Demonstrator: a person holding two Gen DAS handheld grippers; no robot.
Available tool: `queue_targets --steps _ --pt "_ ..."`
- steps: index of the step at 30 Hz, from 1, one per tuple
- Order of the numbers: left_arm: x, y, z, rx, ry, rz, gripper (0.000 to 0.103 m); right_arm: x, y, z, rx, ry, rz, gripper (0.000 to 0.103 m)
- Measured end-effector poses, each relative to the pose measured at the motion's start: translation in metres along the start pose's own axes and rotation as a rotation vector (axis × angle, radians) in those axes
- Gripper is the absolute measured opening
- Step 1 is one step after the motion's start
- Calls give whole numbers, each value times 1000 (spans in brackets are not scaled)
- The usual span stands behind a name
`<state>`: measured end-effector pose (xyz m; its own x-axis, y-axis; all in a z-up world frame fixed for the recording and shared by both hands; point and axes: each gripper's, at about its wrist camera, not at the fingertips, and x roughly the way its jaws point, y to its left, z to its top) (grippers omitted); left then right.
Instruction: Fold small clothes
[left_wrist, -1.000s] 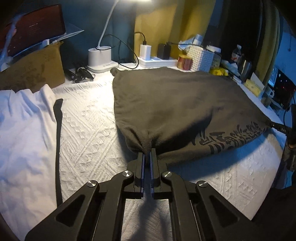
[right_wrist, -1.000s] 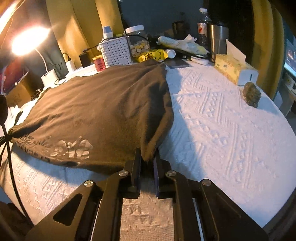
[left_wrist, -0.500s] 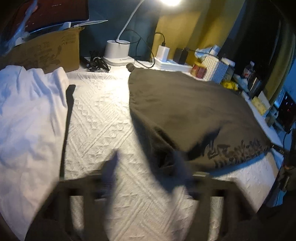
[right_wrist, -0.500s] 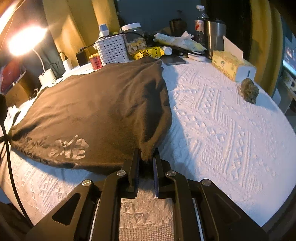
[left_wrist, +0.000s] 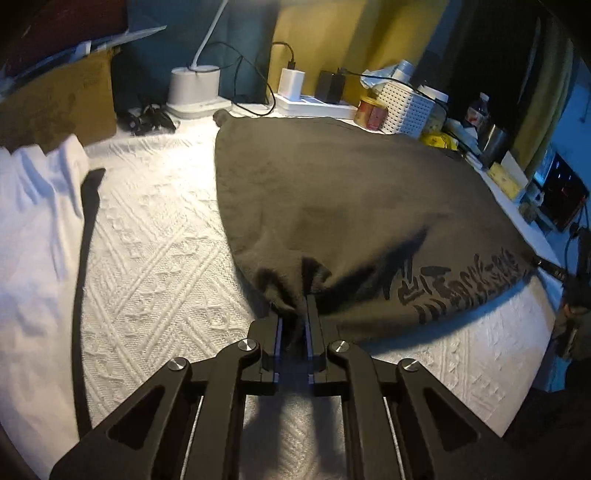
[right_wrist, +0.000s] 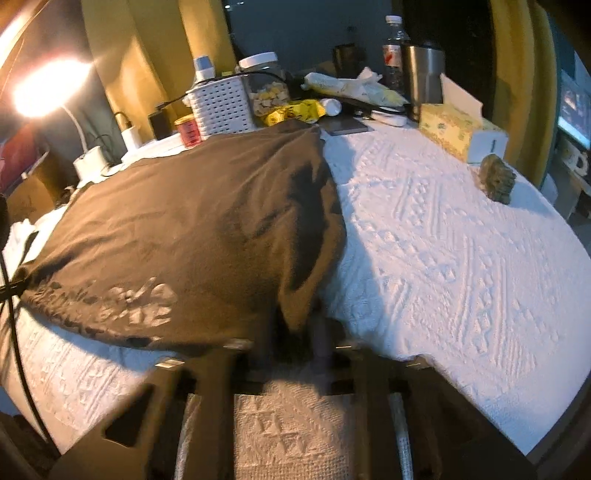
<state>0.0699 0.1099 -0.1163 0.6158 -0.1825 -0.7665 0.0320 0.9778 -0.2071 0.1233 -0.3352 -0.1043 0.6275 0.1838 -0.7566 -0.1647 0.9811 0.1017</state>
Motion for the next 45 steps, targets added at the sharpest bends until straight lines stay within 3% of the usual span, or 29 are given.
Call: queue_targets --steps 13,36,41,43,45 --pt "-34 -15 -16 23 -13 -31 6 -35 1 -5 -72 -14 -39 10" --pt "-51 -33 -66 40 72 -52 7 -62 -8 -52 -58 18 -76 10" --pt "-53 -28 -66 21 89 -35 15 -63 -10 -54 -46 17 -82 10" --pt "-54 -26 -65 5 87 -7 30 -64 -13 -54 -32 19 -71 10" --pt "-57 -24 -63 -8 83 16 37 -65 -13 -54 -33 24 -71 12"
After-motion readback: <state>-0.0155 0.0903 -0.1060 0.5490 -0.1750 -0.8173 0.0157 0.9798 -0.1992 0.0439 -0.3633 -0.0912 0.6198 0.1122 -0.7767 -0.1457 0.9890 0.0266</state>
